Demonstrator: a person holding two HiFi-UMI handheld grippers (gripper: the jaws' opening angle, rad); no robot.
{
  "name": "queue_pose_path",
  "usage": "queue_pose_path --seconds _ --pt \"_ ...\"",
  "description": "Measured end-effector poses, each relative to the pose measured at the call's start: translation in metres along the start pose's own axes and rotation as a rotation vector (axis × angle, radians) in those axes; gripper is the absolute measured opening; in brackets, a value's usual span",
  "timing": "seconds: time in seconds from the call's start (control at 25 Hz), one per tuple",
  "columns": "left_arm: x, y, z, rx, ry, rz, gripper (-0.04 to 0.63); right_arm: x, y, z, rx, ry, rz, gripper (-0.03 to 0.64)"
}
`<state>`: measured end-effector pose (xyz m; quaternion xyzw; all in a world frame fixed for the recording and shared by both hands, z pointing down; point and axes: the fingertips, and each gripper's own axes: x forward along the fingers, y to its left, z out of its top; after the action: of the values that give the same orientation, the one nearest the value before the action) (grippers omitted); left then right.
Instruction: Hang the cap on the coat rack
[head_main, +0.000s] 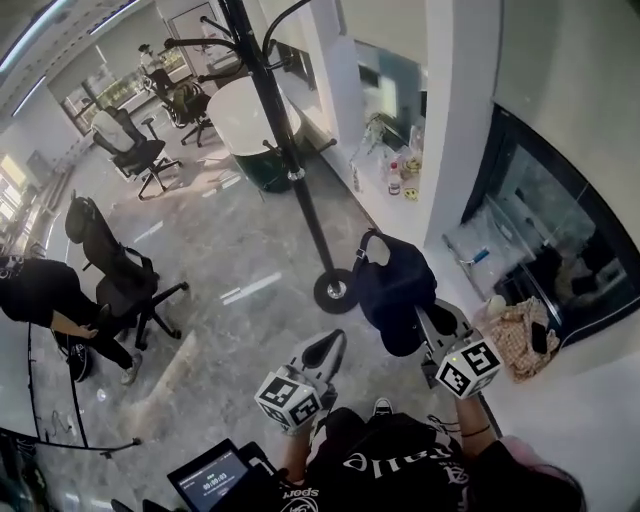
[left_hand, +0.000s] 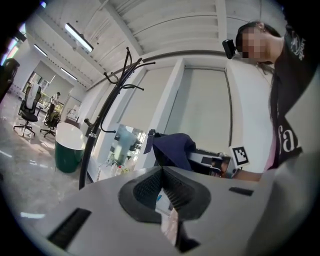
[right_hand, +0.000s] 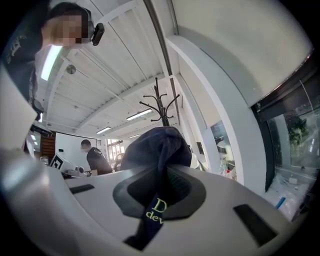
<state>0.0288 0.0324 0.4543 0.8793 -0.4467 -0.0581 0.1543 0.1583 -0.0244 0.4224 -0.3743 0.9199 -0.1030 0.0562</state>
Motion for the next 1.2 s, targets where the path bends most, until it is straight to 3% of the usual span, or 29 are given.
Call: queue_pose_path --seconds 0.36,0.88,1.2 --pt "0.025 0.036 -0.004 -0.018 0.026 0.051 0.005 0.042 -0.035 -0.007 0.028 0.008 0.016 0.025" --pt "0.109 0.138 0.062 0.031 0.024 -0.056 0.005 0.161 -0.081 0.014 0.014 -0.004 -0.055 0.025" --pt "0.124 0.207 0.087 0.044 0.033 -0.102 0.005 0.236 -0.088 0.021 0.002 -0.040 -0.097 0.025"
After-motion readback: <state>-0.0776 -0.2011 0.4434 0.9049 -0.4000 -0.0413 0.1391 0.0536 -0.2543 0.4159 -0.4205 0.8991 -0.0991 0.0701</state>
